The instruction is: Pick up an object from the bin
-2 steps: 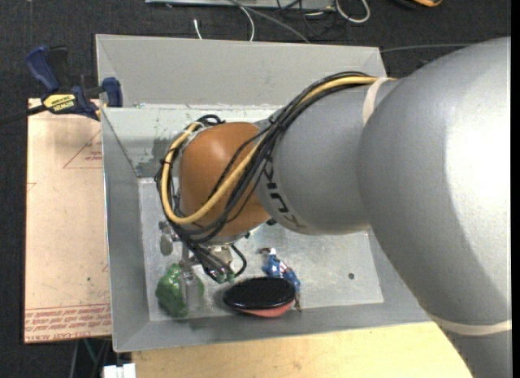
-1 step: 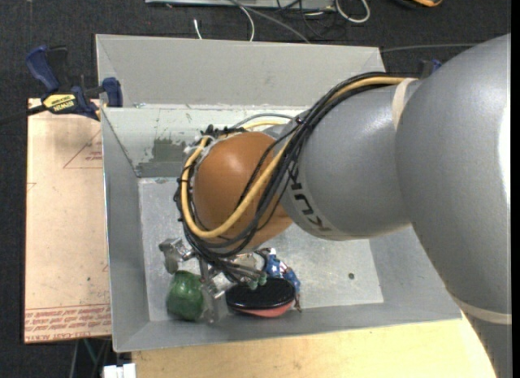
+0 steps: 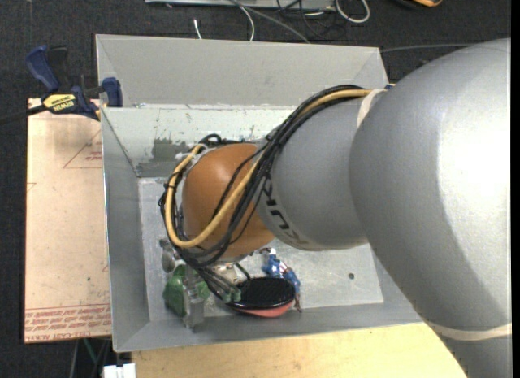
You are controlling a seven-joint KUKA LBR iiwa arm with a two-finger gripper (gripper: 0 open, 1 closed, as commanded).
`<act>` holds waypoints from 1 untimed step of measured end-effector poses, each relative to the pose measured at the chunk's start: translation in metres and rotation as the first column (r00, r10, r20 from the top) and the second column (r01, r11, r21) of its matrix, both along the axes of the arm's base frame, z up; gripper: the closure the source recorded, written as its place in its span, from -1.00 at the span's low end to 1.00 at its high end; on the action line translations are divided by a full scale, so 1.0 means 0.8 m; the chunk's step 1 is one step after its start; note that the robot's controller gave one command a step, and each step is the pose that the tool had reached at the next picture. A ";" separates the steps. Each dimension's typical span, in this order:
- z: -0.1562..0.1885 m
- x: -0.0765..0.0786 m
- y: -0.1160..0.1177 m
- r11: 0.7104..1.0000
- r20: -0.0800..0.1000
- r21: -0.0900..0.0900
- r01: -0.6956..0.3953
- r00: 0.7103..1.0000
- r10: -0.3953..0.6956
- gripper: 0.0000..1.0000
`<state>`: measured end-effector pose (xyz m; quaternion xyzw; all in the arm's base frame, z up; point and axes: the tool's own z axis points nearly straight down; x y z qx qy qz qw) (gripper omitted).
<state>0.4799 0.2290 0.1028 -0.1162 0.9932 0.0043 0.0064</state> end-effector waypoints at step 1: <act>-0.036 0.007 -0.008 0.810 0.012 -0.012 -0.586 0.810 0.586 -1.00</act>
Offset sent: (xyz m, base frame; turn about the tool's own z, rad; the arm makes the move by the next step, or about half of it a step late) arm -0.0009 -0.0340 -0.0328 -0.1656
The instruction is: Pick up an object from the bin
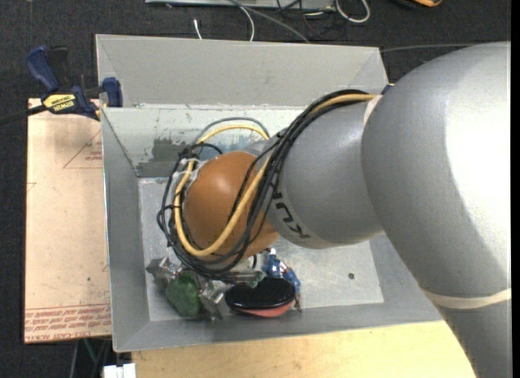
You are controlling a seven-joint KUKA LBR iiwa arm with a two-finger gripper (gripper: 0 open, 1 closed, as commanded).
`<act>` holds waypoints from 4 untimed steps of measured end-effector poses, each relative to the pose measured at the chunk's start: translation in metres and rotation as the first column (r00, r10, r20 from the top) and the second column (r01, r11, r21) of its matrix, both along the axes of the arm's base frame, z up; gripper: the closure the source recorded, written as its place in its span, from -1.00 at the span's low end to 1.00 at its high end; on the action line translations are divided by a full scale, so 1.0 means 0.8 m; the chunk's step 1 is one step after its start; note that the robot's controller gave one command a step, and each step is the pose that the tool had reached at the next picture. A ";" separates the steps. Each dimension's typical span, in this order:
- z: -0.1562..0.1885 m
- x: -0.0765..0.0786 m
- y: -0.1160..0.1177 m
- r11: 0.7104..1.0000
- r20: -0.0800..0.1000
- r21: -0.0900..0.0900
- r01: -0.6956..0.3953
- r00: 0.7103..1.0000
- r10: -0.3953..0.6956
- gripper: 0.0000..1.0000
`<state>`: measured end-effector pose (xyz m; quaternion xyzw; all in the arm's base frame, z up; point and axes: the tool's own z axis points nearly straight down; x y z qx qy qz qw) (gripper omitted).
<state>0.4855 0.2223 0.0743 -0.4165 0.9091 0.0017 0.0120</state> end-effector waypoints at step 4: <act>0.046 -0.004 -0.031 0.895 -0.008 0.013 0.445 0.895 -0.445 1.00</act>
Offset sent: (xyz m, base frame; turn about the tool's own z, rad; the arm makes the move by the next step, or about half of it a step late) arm 0.0000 0.0000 0.0000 0.0000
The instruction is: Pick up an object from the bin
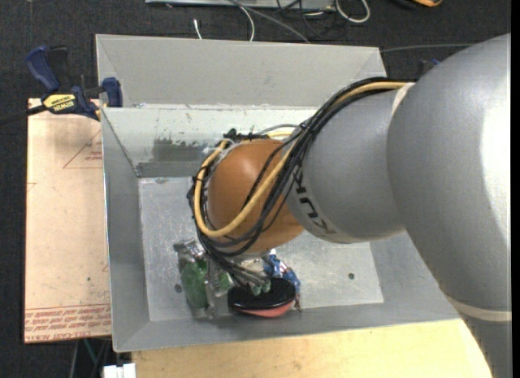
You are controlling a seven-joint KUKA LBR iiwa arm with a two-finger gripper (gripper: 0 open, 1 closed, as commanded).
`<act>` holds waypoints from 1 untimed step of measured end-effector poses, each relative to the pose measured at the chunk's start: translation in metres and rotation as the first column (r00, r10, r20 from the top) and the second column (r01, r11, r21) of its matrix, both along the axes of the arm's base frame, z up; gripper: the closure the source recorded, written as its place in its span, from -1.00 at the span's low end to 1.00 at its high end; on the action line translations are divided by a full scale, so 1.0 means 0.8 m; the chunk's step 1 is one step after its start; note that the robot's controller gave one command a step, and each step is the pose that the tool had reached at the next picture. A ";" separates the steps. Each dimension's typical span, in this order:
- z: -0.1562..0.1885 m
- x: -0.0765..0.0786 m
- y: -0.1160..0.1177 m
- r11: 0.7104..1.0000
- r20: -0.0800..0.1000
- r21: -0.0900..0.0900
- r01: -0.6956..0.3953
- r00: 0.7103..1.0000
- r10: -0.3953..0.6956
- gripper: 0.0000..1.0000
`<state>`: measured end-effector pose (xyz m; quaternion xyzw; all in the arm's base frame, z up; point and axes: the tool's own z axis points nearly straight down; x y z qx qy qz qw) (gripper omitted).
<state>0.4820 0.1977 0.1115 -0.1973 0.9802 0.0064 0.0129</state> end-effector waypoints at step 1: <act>0.021 0.000 0.000 1.000 0.000 0.000 0.000 1.000 0.000 1.00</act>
Offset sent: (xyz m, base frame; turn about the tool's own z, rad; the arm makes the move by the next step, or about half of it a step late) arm -0.0002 0.0002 0.0313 0.0002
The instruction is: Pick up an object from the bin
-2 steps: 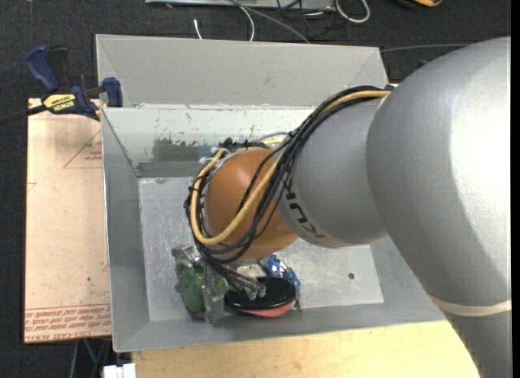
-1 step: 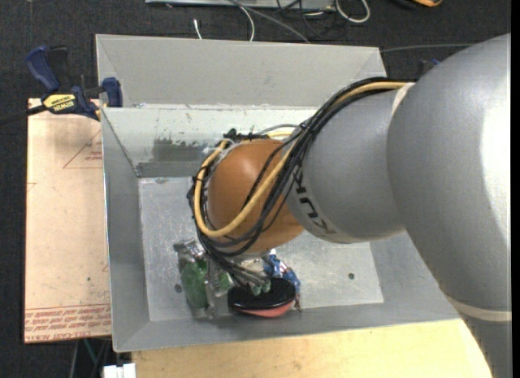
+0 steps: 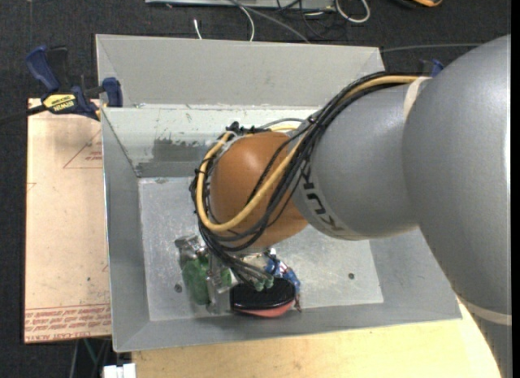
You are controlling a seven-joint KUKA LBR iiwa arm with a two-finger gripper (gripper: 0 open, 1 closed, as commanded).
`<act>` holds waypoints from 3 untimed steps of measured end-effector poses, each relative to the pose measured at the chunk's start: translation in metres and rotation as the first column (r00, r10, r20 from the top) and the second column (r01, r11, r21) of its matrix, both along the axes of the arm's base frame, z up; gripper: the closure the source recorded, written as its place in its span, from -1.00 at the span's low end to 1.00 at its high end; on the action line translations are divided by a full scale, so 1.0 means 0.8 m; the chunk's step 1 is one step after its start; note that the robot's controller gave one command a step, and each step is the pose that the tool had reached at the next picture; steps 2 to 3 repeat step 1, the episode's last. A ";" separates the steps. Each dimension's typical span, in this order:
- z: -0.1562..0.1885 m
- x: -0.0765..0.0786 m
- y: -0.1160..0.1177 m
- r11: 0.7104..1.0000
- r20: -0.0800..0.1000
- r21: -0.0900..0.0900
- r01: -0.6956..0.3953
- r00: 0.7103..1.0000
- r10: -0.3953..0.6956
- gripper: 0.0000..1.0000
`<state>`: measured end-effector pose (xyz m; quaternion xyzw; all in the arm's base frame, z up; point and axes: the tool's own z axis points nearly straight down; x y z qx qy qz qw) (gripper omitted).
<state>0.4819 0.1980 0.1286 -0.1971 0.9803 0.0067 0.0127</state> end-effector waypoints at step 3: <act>0.017 0.001 0.001 1.000 0.004 0.002 0.001 1.000 -0.001 1.00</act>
Offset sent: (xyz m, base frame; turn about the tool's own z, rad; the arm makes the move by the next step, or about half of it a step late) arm 0.0003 0.0005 0.0461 0.0006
